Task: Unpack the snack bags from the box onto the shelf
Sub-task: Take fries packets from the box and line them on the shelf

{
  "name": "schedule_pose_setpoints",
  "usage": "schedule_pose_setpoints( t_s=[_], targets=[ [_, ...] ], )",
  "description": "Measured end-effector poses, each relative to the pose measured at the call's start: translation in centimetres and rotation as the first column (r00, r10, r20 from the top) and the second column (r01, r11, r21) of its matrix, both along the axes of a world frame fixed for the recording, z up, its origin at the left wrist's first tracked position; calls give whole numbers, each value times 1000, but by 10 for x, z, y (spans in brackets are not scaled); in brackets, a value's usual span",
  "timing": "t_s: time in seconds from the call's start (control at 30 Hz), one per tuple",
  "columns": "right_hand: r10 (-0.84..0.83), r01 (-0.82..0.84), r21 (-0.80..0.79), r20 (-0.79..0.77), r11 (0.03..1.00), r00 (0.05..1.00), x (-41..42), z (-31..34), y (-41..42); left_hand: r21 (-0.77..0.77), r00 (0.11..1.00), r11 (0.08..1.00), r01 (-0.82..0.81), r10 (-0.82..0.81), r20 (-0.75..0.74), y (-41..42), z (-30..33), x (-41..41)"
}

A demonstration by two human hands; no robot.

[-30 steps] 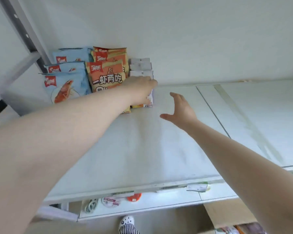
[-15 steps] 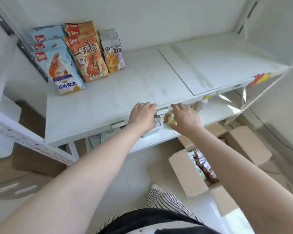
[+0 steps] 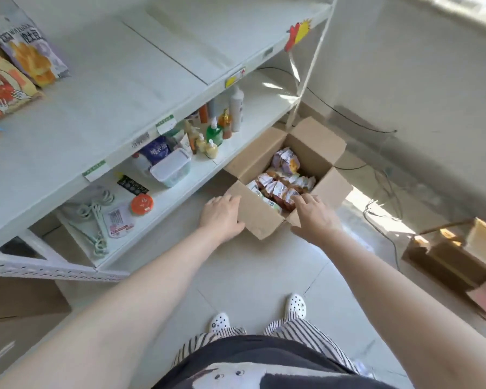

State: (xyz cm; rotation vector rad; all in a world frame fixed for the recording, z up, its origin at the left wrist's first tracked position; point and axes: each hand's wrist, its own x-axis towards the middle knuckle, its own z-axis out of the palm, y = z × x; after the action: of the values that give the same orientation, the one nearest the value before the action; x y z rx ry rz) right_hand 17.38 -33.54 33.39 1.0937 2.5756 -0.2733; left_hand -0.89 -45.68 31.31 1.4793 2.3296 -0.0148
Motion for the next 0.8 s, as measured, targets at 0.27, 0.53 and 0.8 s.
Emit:
schedule_pose_setpoints(
  t_s=[0.27,0.53,0.8],
  targets=[
    [-89,91,-33,80,995,993,135,-20,72,-85,994,995,52,-43,103,95,-40,103],
    [-86,95,-62,128,994,988,221,-34,159,-95,988,995,32,-17,155,181,-65,193],
    [-56,68,-97,117,993,992,207,-54,268,-141,987,989,-43,64,148,272,-76,177]
  ],
)
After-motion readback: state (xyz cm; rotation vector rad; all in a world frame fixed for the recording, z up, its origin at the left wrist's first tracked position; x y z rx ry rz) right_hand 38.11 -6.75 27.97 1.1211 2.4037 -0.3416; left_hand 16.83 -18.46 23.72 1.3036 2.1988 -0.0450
